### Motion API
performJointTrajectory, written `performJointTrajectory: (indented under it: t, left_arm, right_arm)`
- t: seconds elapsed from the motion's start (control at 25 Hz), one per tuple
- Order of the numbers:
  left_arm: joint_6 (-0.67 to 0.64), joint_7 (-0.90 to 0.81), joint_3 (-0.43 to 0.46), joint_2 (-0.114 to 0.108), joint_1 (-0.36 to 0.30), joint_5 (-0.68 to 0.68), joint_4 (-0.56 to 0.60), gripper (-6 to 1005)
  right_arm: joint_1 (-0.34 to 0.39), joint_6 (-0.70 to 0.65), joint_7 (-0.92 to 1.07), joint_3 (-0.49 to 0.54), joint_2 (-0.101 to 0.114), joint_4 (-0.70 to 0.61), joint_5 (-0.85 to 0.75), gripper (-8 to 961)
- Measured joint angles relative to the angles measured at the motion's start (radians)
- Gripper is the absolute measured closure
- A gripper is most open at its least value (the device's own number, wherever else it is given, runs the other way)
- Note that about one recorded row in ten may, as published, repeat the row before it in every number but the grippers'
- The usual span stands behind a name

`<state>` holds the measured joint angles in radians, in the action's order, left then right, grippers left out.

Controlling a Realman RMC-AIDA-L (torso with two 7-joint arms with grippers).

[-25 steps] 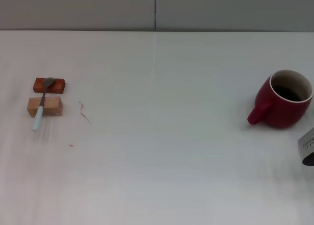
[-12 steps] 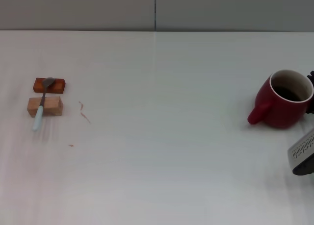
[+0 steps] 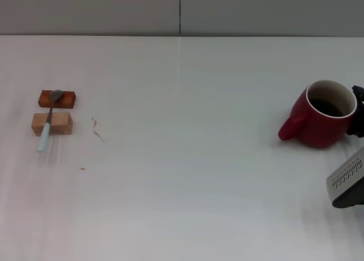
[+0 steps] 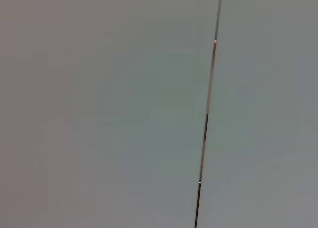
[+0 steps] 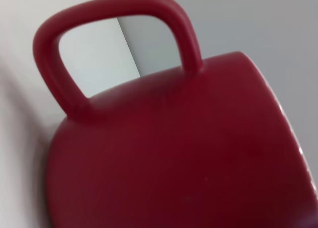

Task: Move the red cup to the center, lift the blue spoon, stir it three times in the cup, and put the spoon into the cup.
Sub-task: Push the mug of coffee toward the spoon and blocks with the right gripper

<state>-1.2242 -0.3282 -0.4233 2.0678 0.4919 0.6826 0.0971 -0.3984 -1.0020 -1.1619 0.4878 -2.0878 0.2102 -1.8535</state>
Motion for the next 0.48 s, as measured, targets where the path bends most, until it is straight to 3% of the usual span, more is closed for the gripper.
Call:
performJointTrajectory:
  t: [0.48]
  left_arm:
    - [-0.008,0.0,0.0,0.0,-0.004,0.0,-0.005,175]
  right_arm:
    - [-0.025,0.023,-0.006,0.0,-0.001,0.048,0.002,871]
